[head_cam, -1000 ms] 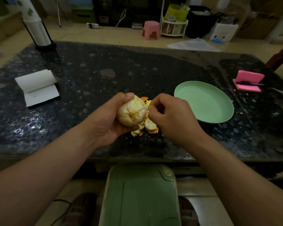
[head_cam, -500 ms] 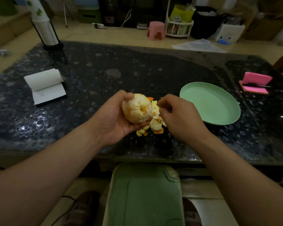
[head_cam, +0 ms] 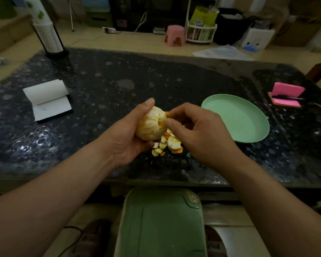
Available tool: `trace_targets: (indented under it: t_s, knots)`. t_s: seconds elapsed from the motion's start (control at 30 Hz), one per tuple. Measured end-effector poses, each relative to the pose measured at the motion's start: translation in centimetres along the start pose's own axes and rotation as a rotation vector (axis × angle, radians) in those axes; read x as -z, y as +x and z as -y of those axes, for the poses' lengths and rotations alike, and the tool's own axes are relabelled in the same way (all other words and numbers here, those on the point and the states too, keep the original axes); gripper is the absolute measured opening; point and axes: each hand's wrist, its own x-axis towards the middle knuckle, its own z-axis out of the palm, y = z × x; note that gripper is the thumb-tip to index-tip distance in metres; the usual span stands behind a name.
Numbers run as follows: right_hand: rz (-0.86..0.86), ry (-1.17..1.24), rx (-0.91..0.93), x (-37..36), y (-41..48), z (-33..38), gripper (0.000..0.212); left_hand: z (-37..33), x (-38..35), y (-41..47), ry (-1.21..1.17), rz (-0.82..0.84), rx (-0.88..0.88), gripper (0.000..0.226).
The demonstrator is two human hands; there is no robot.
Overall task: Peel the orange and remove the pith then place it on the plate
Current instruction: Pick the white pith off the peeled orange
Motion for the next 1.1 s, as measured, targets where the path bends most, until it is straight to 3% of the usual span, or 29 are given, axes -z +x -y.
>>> trace_targets:
  t_s: [0.23,0.7,0.83,1.1]
  knots:
    - [0.023,-0.130,0.006,0.05,-0.16,-0.51,0.013,0.58,-0.44,0.27,0.171,-0.098,-0.040,0.070]
    - [0.013,-0.192,0.026,-0.06,0.00,-0.88,0.008,0.55,-0.19,0.27,0.225,-0.099,-0.013,0.075]
    - [0.051,-0.101,-0.013,0.09,-0.28,-0.71,0.009,0.21,-0.31,0.15,0.219,-0.116,-0.007,0.062]
    - [0.084,-0.202,0.022,-0.14,-0.28,-0.42,0.017,0.32,-0.08,0.25,0.308,-0.156,-0.063,0.076]
